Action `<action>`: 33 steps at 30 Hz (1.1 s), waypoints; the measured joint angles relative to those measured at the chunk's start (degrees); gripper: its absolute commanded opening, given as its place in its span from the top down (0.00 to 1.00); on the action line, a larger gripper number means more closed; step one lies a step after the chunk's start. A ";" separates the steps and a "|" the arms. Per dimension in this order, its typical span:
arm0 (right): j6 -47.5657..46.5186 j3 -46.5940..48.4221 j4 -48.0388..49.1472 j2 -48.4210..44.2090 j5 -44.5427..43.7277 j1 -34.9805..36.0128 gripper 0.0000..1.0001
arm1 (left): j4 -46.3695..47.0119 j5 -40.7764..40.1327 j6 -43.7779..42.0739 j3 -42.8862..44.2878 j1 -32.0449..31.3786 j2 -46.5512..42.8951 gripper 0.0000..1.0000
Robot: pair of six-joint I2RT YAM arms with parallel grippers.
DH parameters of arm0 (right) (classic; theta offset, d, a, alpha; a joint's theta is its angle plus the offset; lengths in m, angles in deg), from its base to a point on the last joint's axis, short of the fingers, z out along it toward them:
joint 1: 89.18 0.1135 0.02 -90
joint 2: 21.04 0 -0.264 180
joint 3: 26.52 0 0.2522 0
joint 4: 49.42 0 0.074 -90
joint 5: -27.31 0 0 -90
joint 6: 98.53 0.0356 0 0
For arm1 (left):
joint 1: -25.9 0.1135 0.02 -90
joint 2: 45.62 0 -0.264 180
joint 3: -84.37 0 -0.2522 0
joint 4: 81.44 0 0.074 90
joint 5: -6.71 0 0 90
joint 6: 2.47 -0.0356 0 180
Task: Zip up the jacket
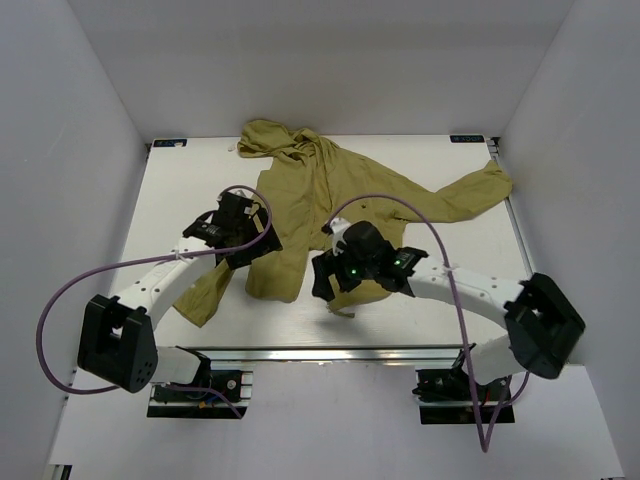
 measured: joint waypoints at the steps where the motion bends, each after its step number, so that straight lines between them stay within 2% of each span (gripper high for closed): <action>1: 0.31 -0.13 -0.02 -2.27 -1.92 -0.04 0.11 | 0.11 0.07 -0.02 -0.44 0.00 0.00 0.02; 4: 2.01 0.96 -1.79 -4.02 -6.03 -0.28 0.11 | 0.13 0.52 -0.24 -1.27 0.00 0.00 0.02; 8: 7.02 2.45 -7.54 -0.22 -12.70 0.02 0.12 | 0.59 1.07 -0.68 -1.42 0.00 0.00 0.02; 12: 11.50 2.45 -12.63 3.58 -16.98 0.74 0.18 | 2.25 3.04 -1.20 -2.62 0.02 -0.52 0.02; 26: 16.39 5.14 -14.78 10.80 -21.79 4.09 0.25 | 6.01 7.78 -2.51 -6.86 0.00 -3.02 0.02; 33: 18.36 6.01 -15.98 12.52 -24.15 4.63 0.36 | 6.19 8.00 -2.51 -7.08 0.00 -4.22 0.02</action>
